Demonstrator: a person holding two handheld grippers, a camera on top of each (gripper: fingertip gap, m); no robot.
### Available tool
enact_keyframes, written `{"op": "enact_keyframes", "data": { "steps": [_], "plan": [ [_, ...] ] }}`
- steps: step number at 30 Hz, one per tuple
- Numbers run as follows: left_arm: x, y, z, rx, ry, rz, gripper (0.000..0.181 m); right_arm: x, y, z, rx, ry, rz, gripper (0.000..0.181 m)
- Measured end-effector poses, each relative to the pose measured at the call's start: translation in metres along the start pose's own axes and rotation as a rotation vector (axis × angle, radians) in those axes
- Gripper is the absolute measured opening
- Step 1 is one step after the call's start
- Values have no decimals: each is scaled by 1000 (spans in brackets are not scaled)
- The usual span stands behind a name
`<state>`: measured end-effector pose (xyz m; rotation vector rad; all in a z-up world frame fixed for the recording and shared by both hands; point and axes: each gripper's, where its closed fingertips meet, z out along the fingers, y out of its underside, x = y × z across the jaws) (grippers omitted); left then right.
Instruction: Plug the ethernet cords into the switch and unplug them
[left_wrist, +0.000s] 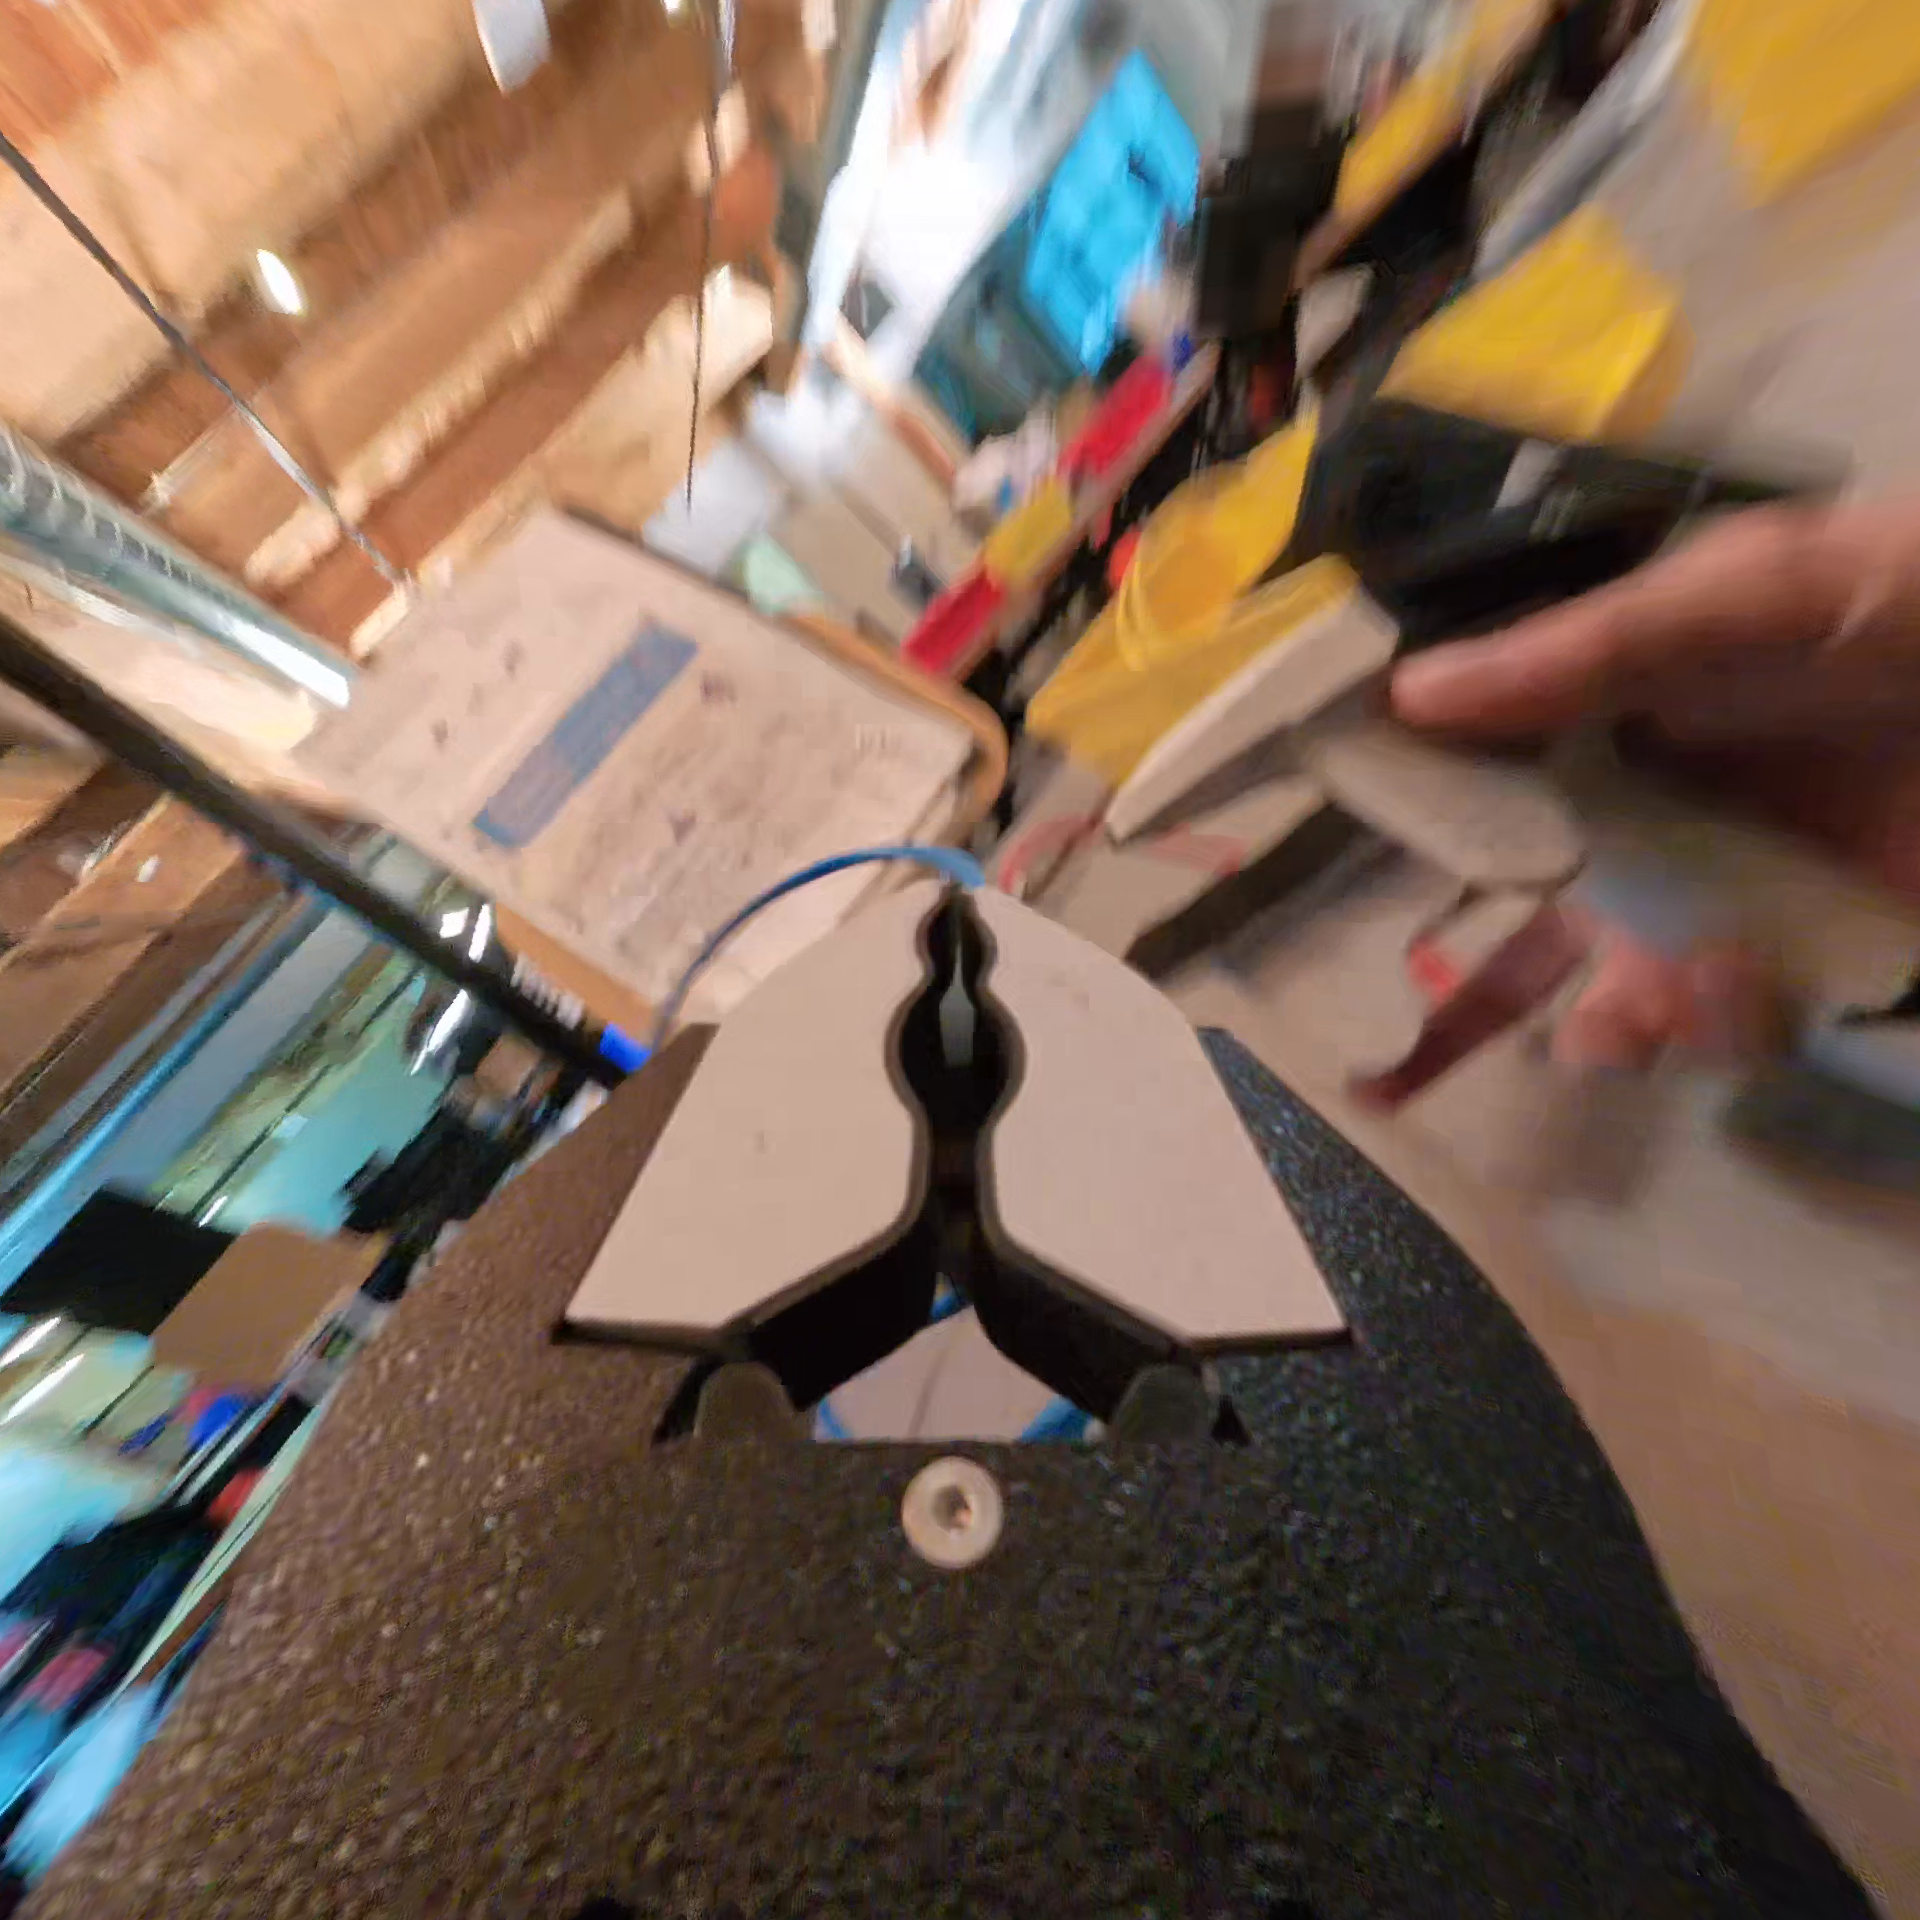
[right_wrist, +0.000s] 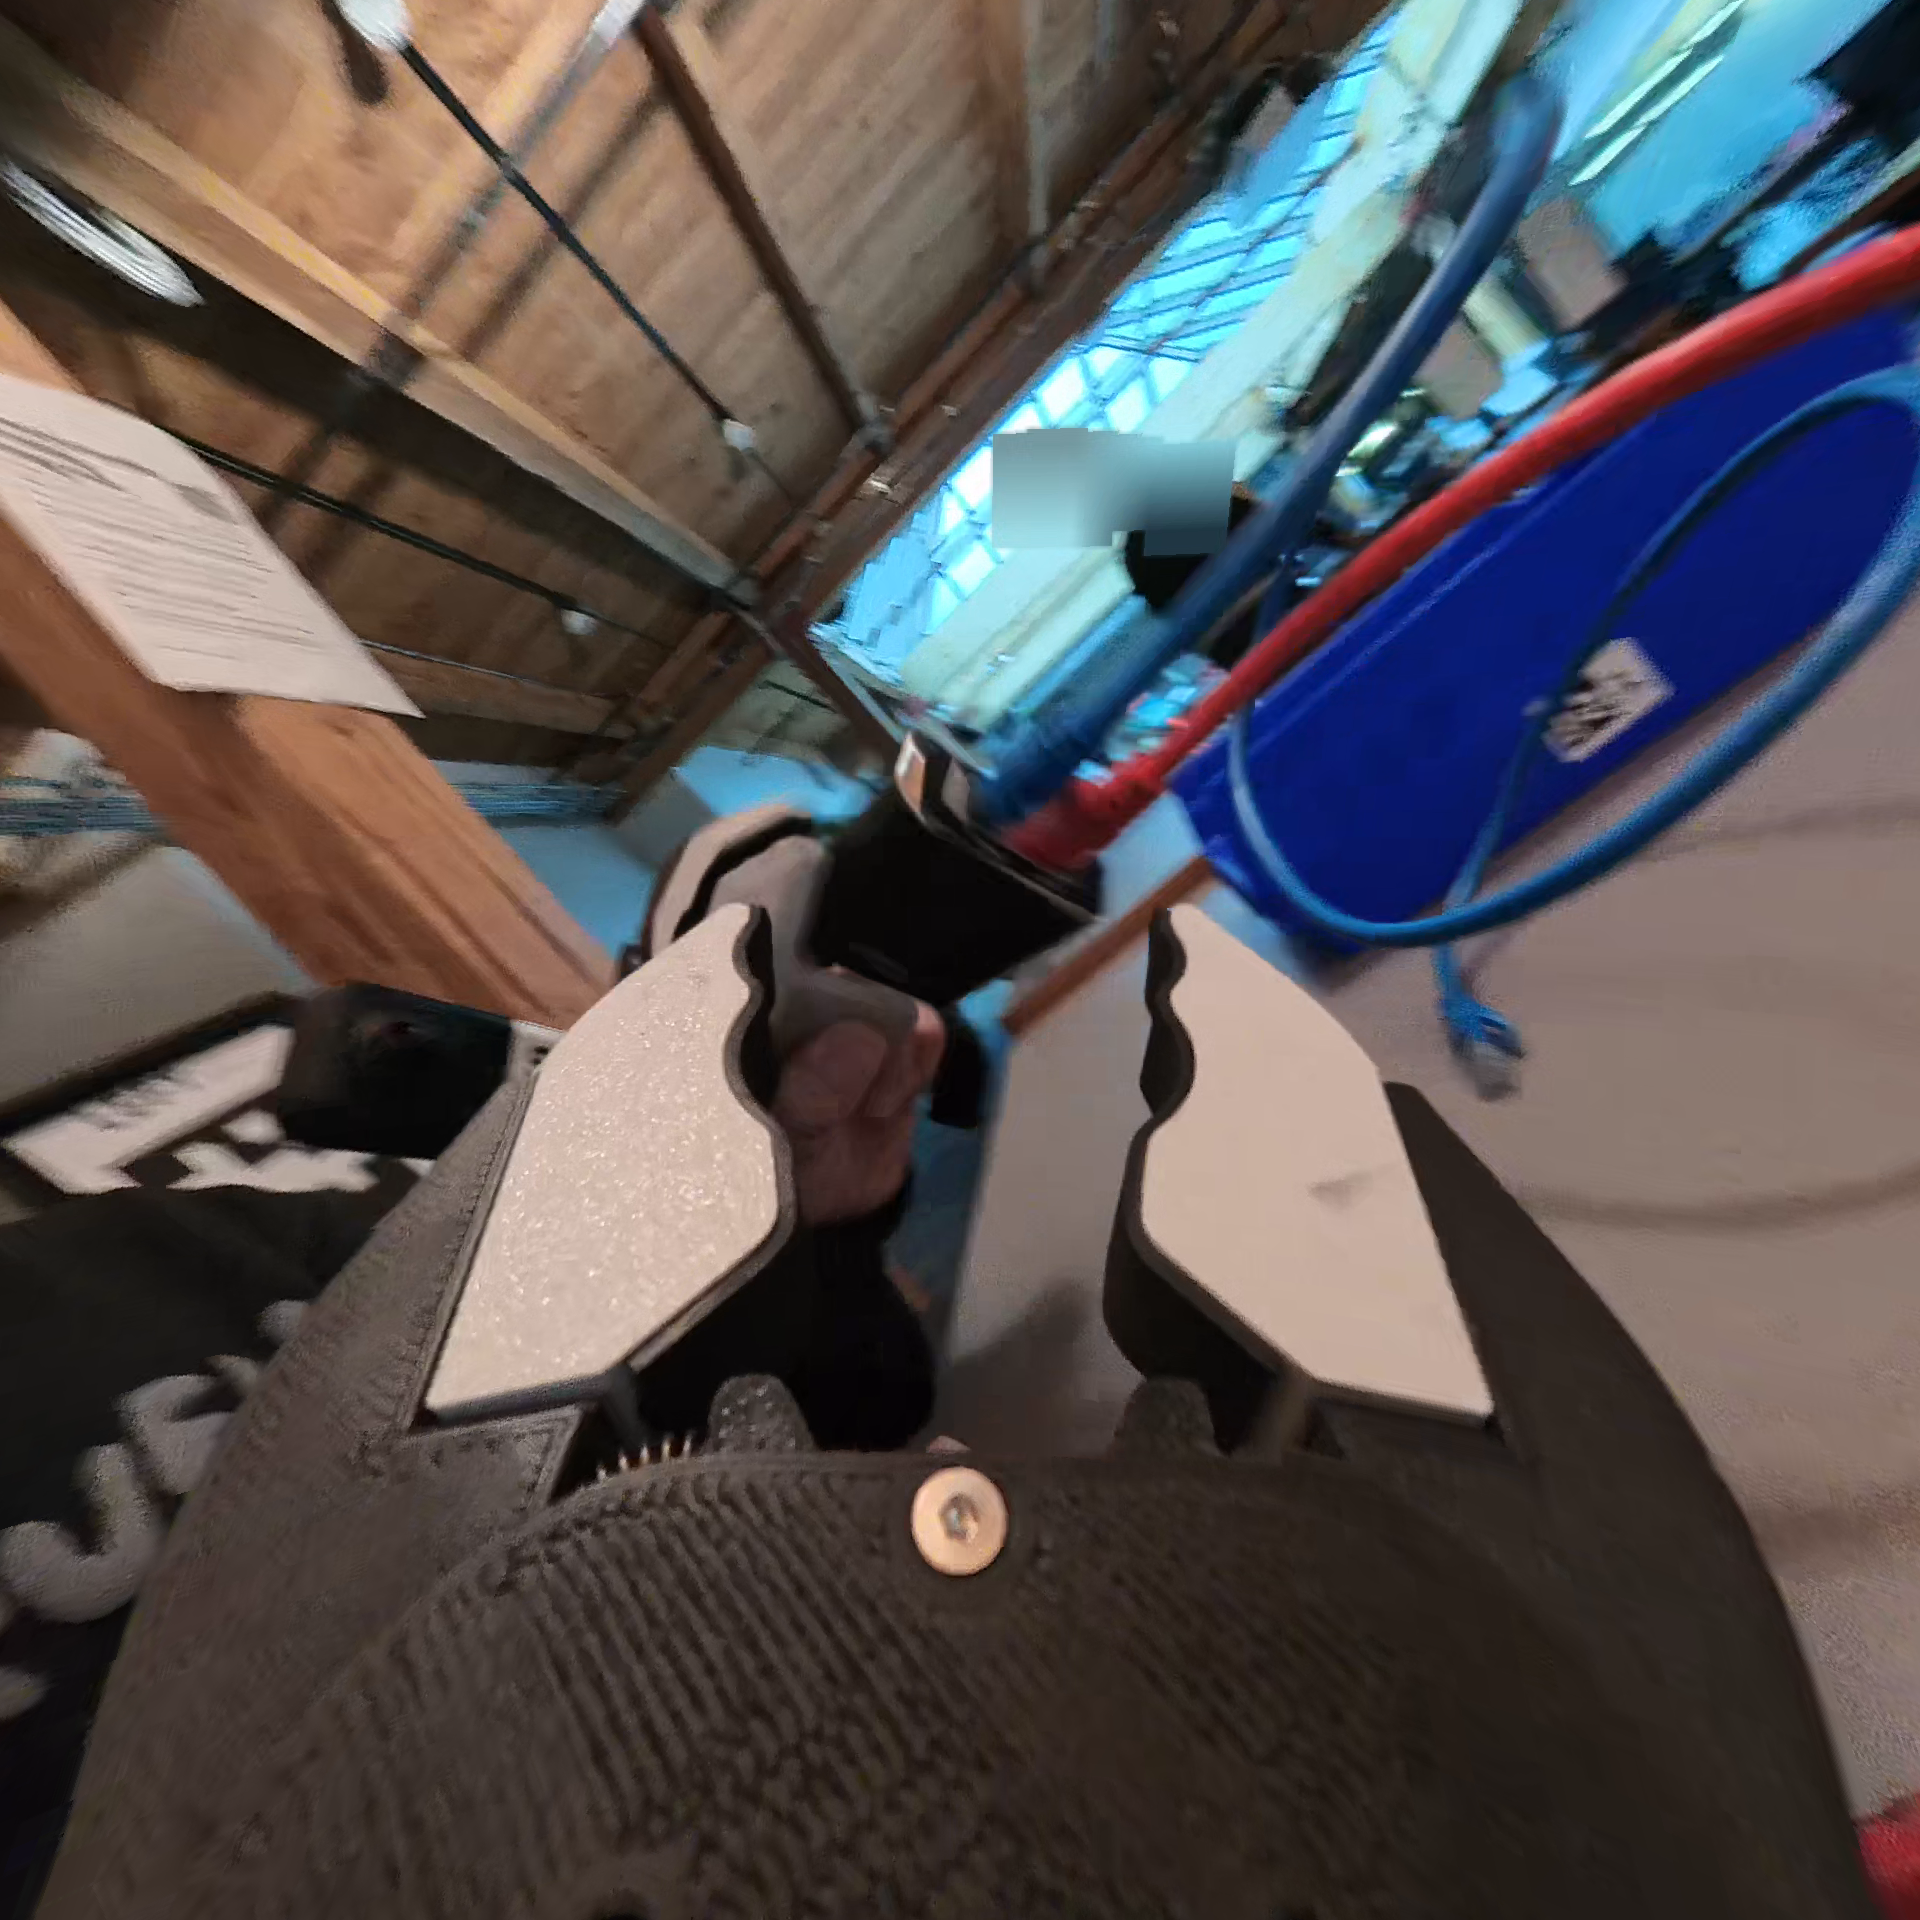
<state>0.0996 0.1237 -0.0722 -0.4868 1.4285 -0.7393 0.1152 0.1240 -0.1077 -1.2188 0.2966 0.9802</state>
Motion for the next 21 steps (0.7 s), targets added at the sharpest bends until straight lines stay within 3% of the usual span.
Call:
{"op": "enact_keyframes", "data": {
  "steps": [1,3,5,7,9,13,17,18,21],
  "plan": [
    [4,-11,-3,68,33,-18,0,-8,0,2,29,-79,69,71],
    [17,20,8,-121,124,-62,0,-14,-1,6,72,-185,193,56],
    [20,53,12,-240,145,-149,6,0,-3,6,83,-86,160,41],
    [25,75,5,-317,244,-210,27,12,0,2,13,63,40,55],
    [23,88,-6,-374,321,-267,34,14,-1,-3,-53,151,-82,58],
    [49,119,-40,-616,589,-373,60,5,-11,-3,-27,165,-160,60],
    [70,160,-58,-953,570,-533,77,11,0,-1,-73,183,-164,59],
    [73,166,-57,-993,535,-570,76,12,1,-1,-81,188,-168,59],
    [71,169,-47,-947,424,-612,66,12,2,-1,-102,200,-192,59]
  ]
}}
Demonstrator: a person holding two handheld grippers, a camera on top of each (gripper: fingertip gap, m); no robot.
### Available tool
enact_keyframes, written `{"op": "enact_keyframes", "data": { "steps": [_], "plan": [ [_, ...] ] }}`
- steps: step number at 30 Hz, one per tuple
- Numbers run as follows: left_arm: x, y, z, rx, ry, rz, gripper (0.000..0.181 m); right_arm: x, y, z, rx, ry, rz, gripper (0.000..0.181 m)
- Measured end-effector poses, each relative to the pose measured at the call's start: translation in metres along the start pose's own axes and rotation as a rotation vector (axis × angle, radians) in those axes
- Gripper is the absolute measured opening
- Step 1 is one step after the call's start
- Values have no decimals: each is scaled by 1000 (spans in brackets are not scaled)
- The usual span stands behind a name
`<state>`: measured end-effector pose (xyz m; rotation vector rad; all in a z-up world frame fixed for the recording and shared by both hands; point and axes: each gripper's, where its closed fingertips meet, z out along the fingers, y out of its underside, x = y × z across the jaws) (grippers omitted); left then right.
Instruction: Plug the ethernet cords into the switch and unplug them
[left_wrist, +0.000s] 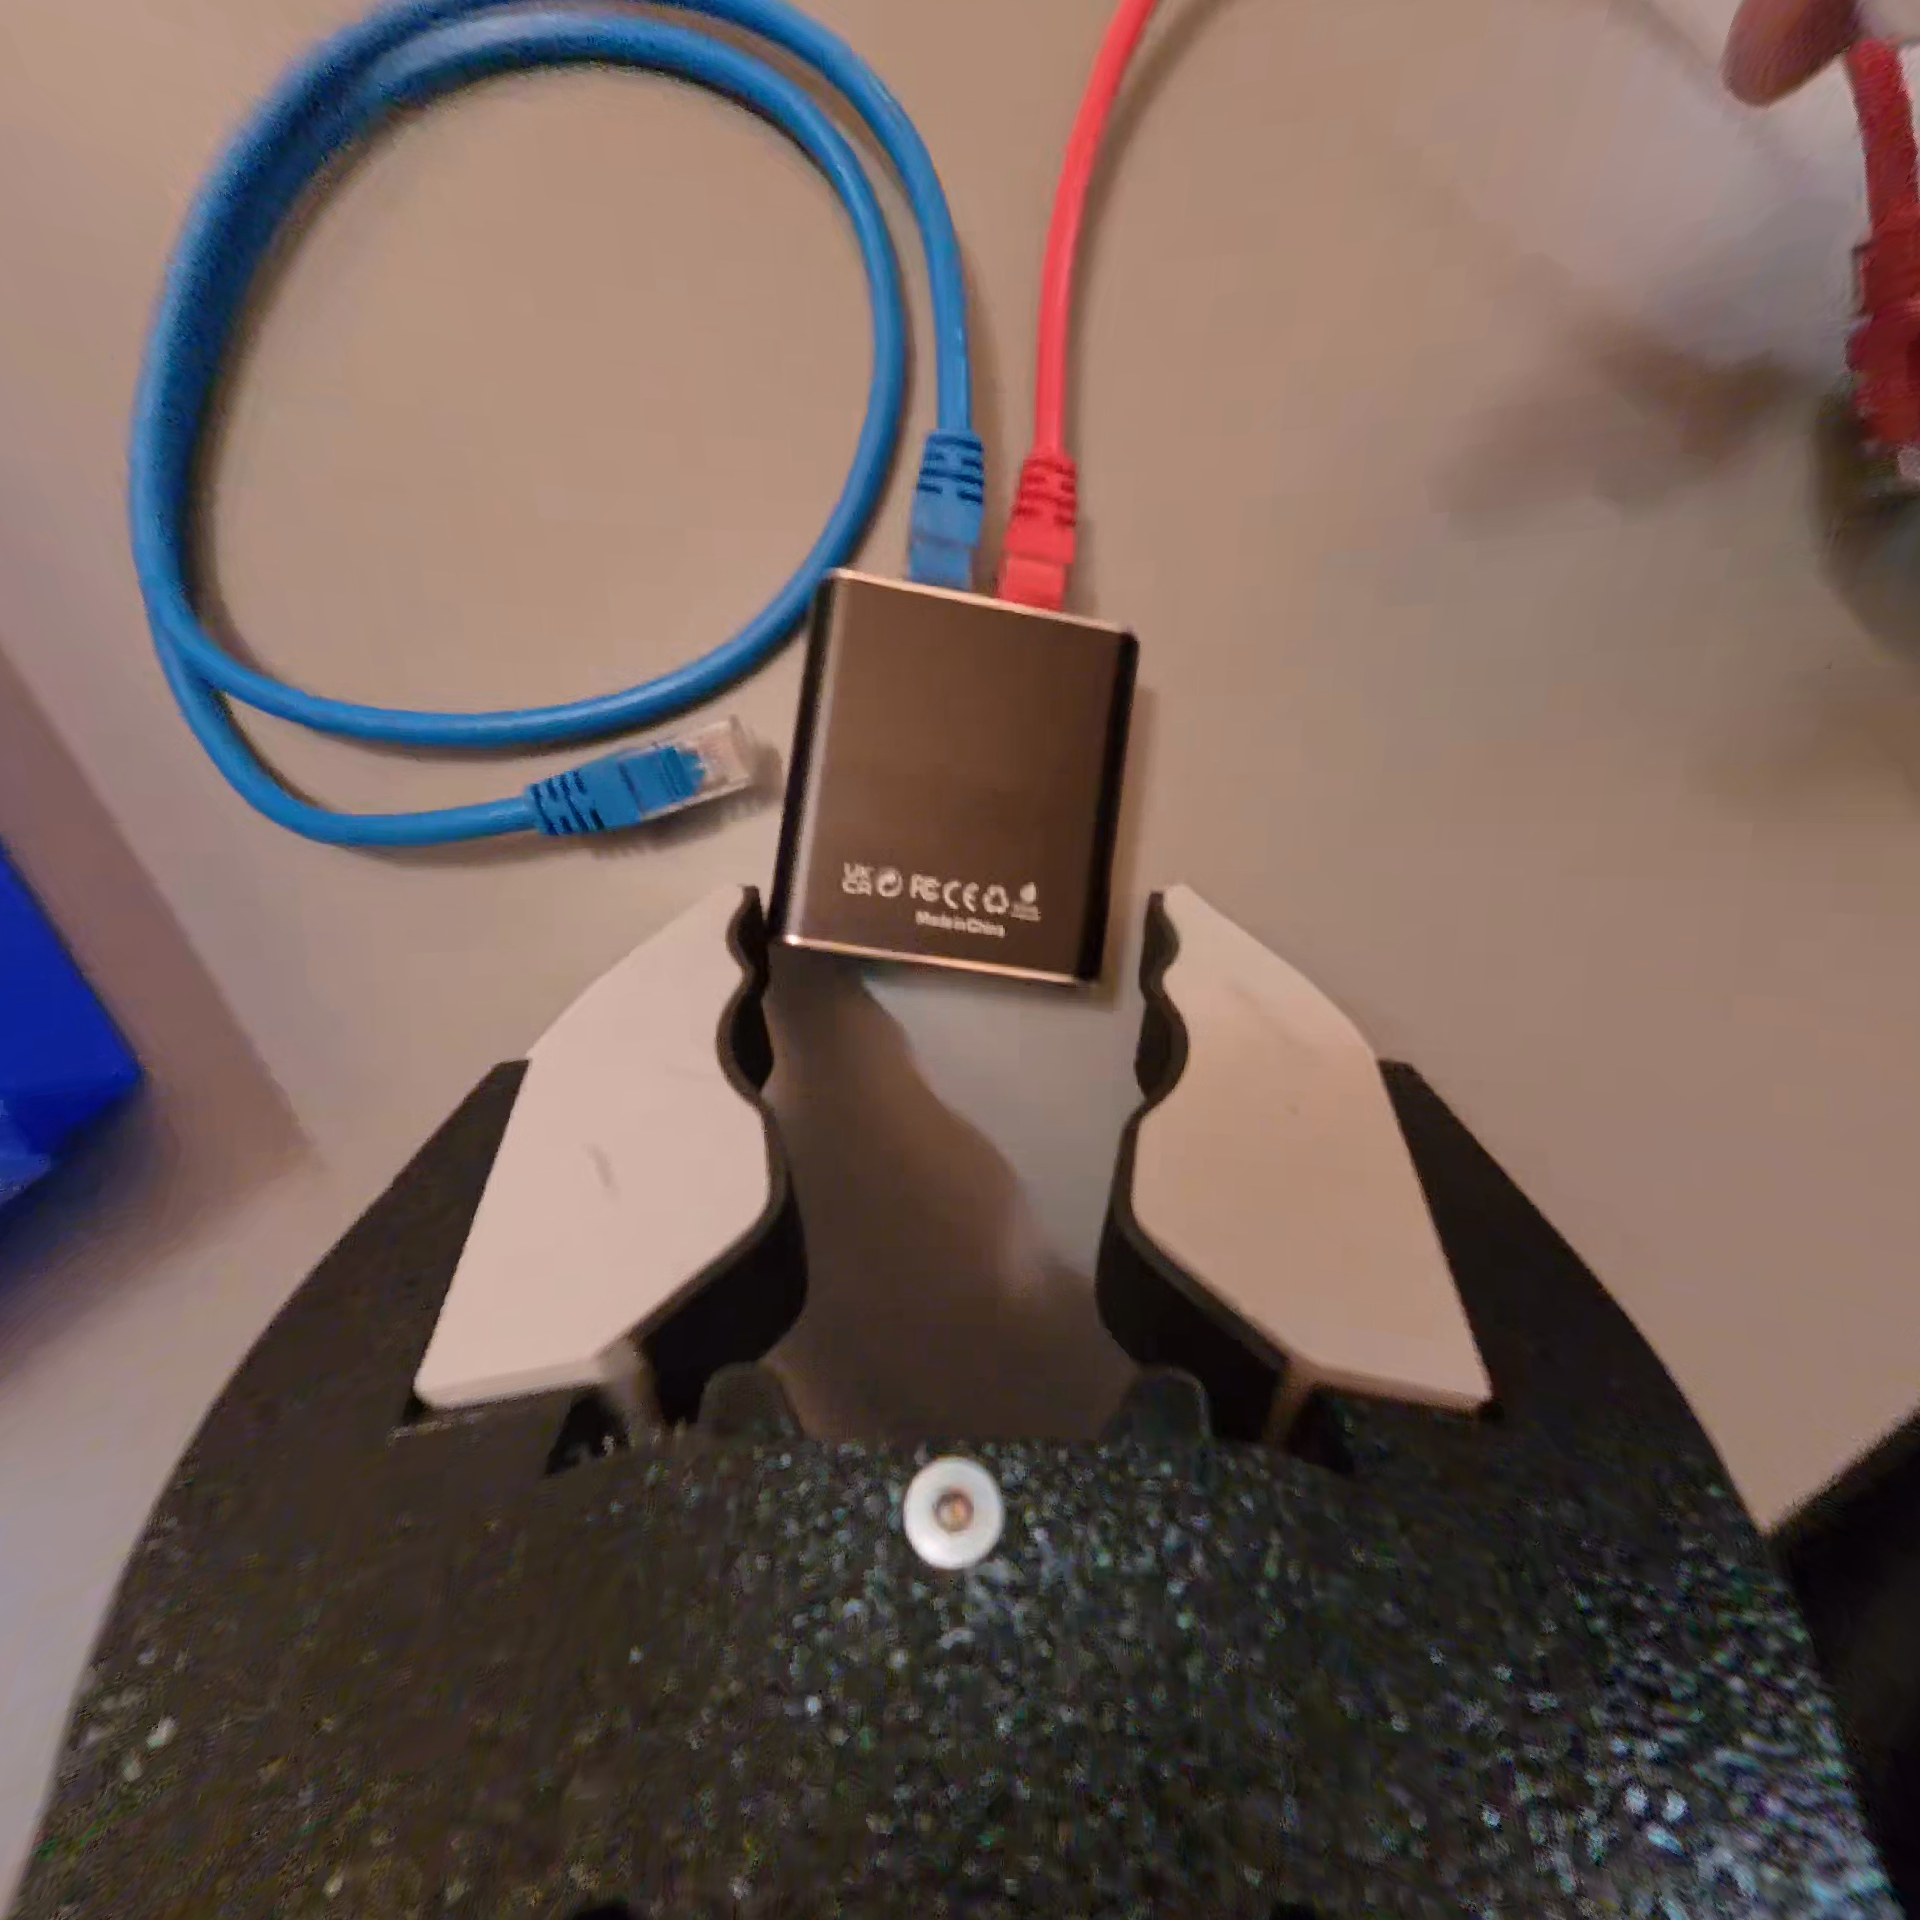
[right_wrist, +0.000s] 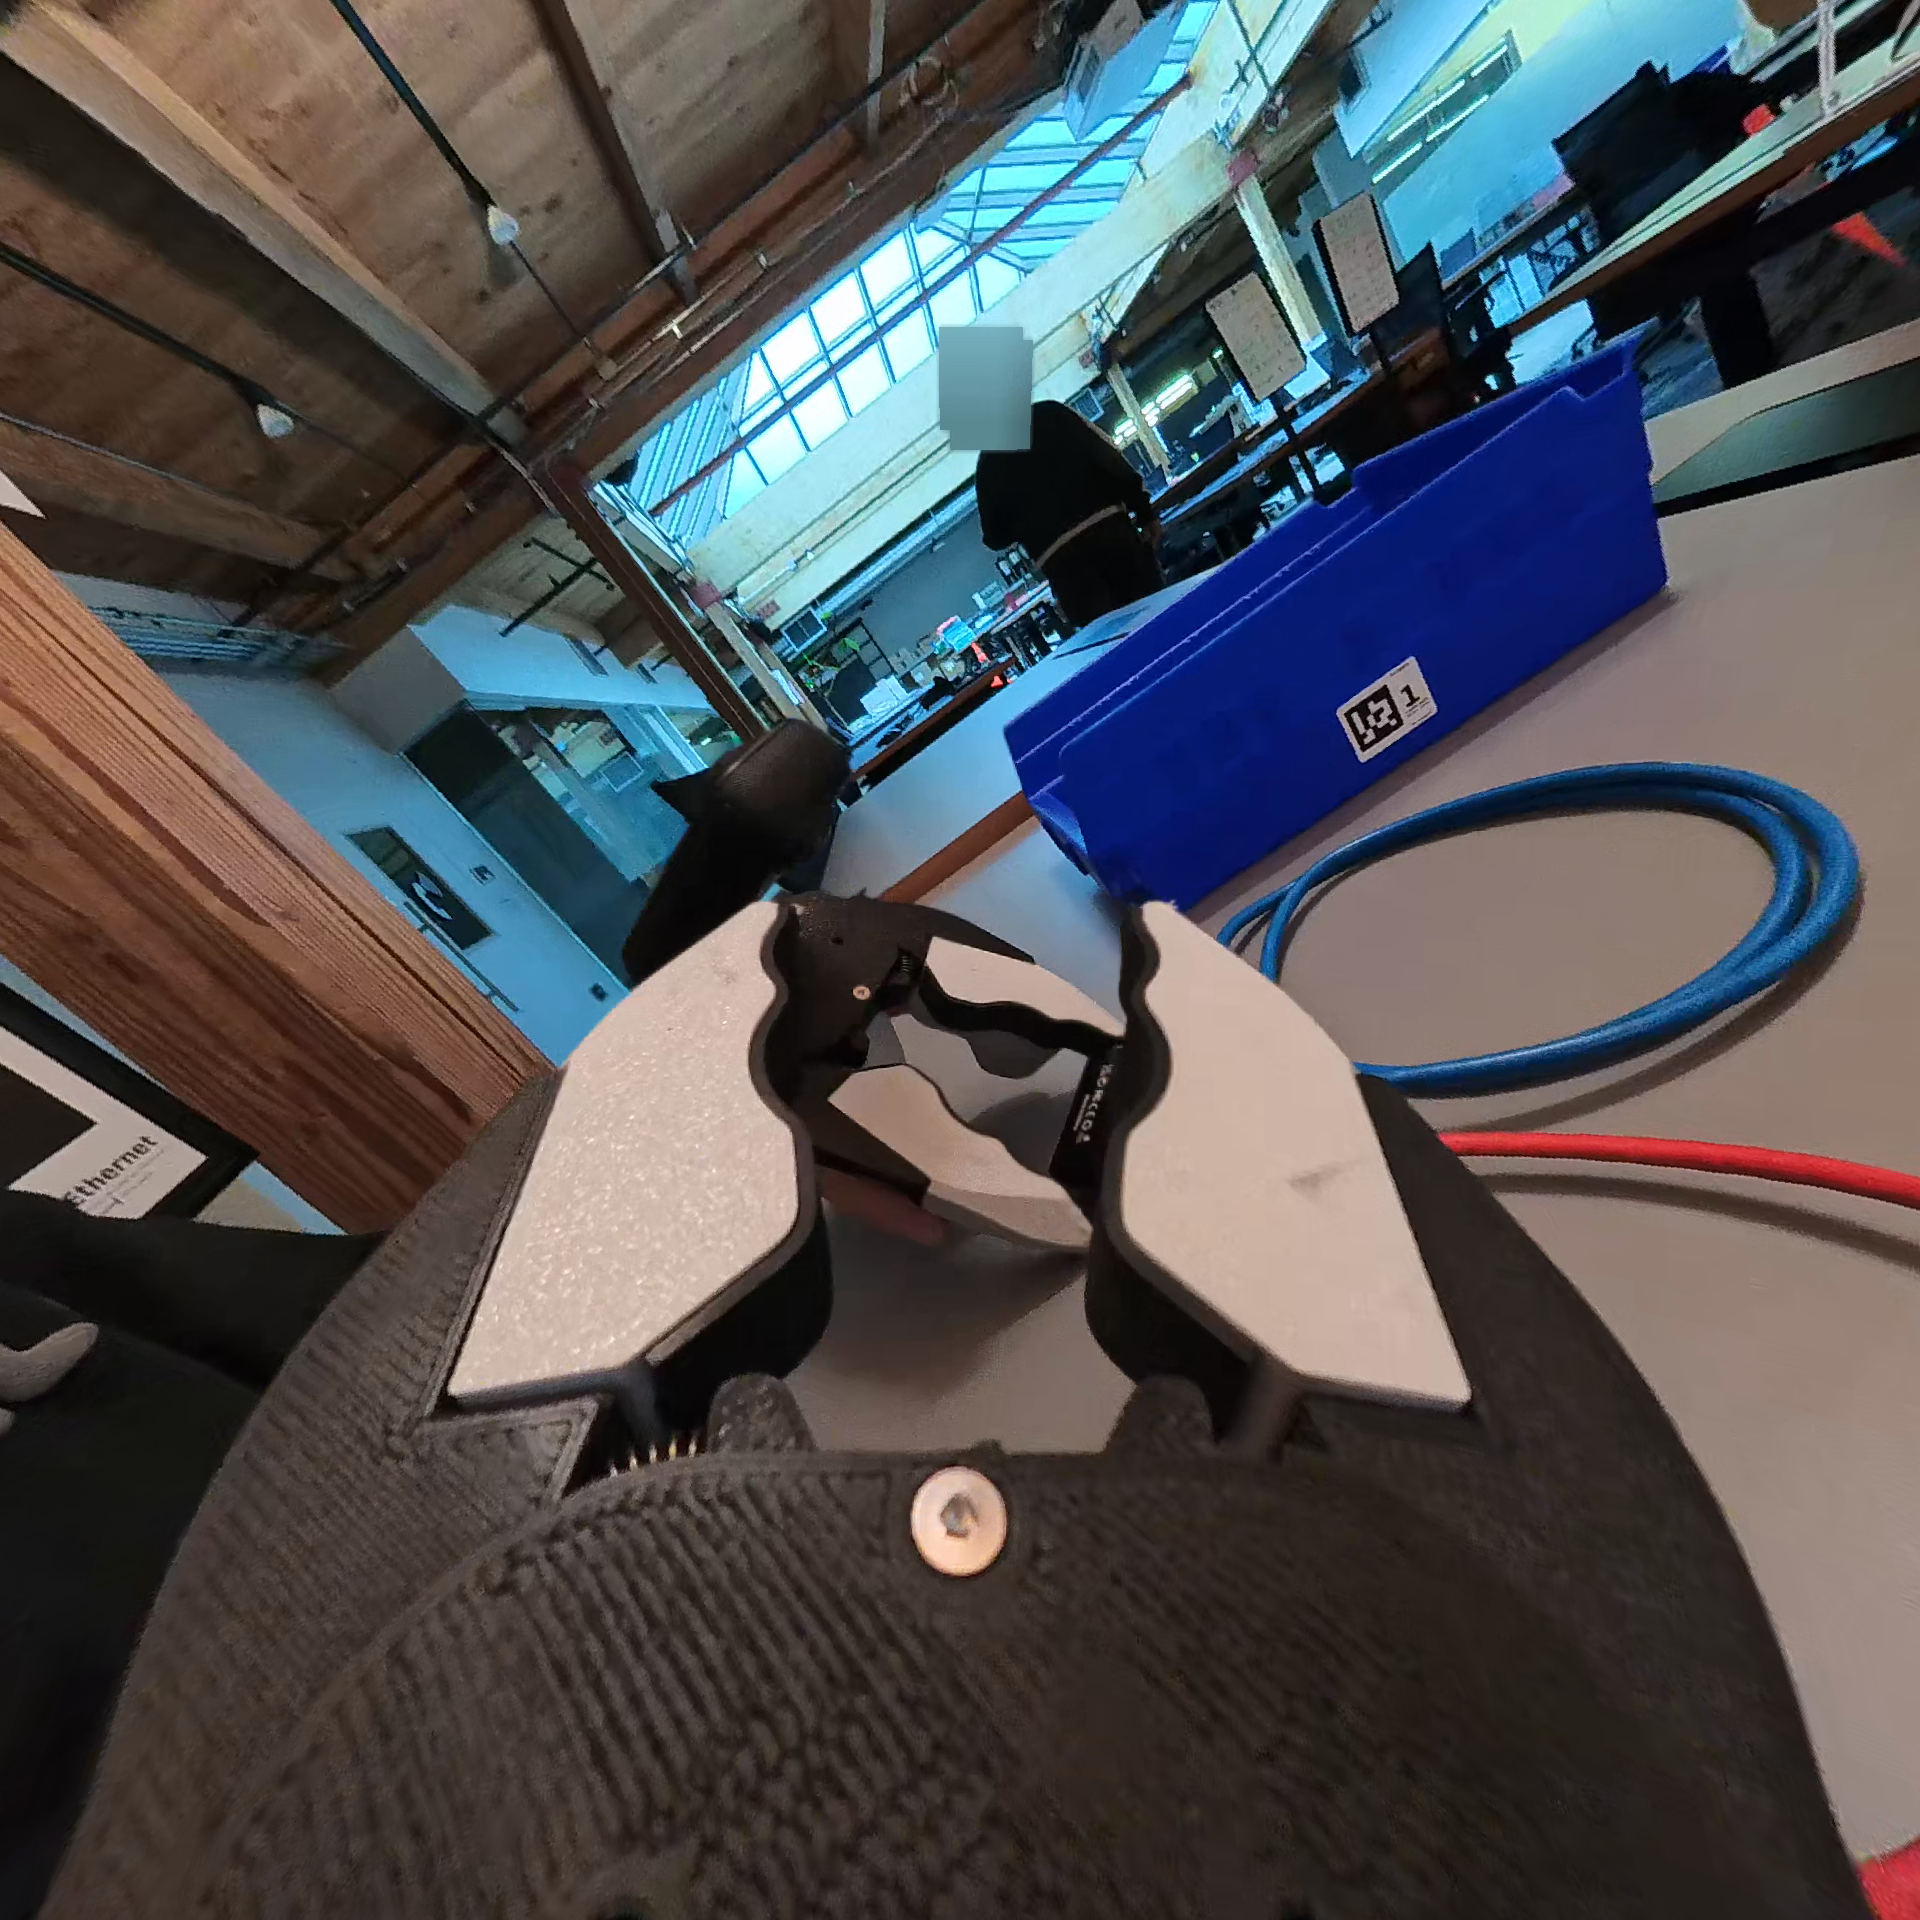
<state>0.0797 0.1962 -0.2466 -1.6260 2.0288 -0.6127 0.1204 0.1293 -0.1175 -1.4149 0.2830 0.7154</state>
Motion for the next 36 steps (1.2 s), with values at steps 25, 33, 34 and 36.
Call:
{"op": "enact_keyframes", "data": {
  "steps": [25,33,34,36],
  "plan": [
    [8,-92,-81,535,-517,527,61,6,1,-4,15,1,16,64],
    [46,-109,-97,821,-98,359,60,-19,1,7,53,-127,130,48],
    [46,-107,-94,816,-95,376,60,-15,3,7,53,-120,143,37],
    [46,-103,-87,815,-96,410,60,-12,6,4,29,-159,207,27]
  ]
}}
